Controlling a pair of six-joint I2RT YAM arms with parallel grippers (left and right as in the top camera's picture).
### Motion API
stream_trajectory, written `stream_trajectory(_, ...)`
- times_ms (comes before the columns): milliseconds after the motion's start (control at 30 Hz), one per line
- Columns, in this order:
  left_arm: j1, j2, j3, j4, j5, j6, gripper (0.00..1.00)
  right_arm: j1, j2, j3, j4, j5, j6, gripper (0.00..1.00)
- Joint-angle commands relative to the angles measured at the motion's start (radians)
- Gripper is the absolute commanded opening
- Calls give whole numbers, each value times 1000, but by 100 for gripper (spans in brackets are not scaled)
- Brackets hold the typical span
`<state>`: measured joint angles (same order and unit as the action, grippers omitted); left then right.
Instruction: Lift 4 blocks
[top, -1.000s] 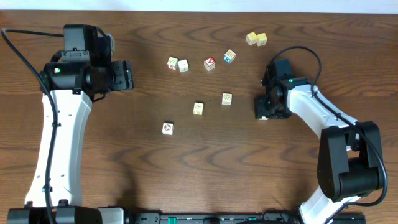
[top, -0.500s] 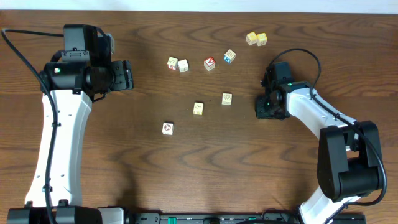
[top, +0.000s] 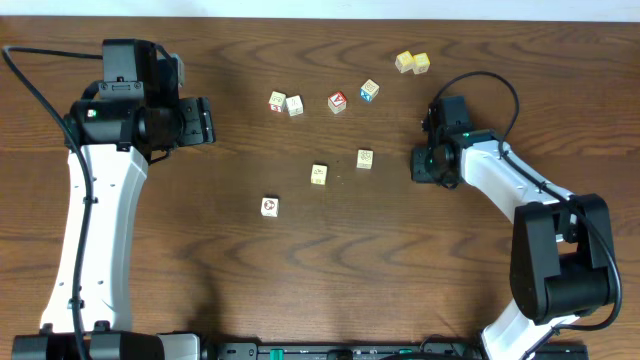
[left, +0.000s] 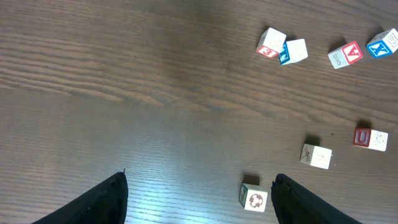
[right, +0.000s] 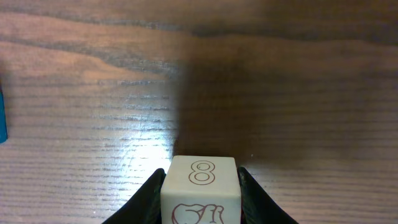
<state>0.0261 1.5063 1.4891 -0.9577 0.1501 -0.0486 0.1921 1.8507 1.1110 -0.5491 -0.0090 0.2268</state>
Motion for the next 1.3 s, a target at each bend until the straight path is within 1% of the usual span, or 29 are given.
stream_trajectory(0,3,0,14,1,-9,2,74,-3,3,51,9,58,15,28)
stream_trajectory(167,3,0,14,1,-9,2,74,-3,3,51,20,72,11,25)
stream_trajectory(333,3,0,14,1,-9,2,74,-3,4,51,75,72,12,26)
stream_trajectory(467,3,0,14,1,-9,2,74,-3,19,42,68,87,12,25)
stream_trajectory(600,3,0,14,1,-9,2,74,-9,41,27,66,95,12,25)
stream_trajectory(733,3,0,14,1,-9,2,74,-37,41,27,66,110,11,26)
stream_trajectory(833,3,0,14,1,-9,2,74,-84,41,27,44,106,11,26)
stream_trajectory(933,3,0,14,1,-9,2,75,-115,41,27,14,85,-14,24)
stream_trajectory(967,3,0,14,1,-9,2,74,-129,41,27,-3,55,-60,24)
stream_trajectory(1067,3,0,14,1,-9,2,74,-134,41,27,-8,6,-121,26)
stream_trajectory(1167,3,0,14,1,-9,2,74,-132,41,27,-3,-20,-124,26)
stream_trajectory(1267,3,0,14,1,-9,2,74,-132,41,27,11,-86,-124,25)
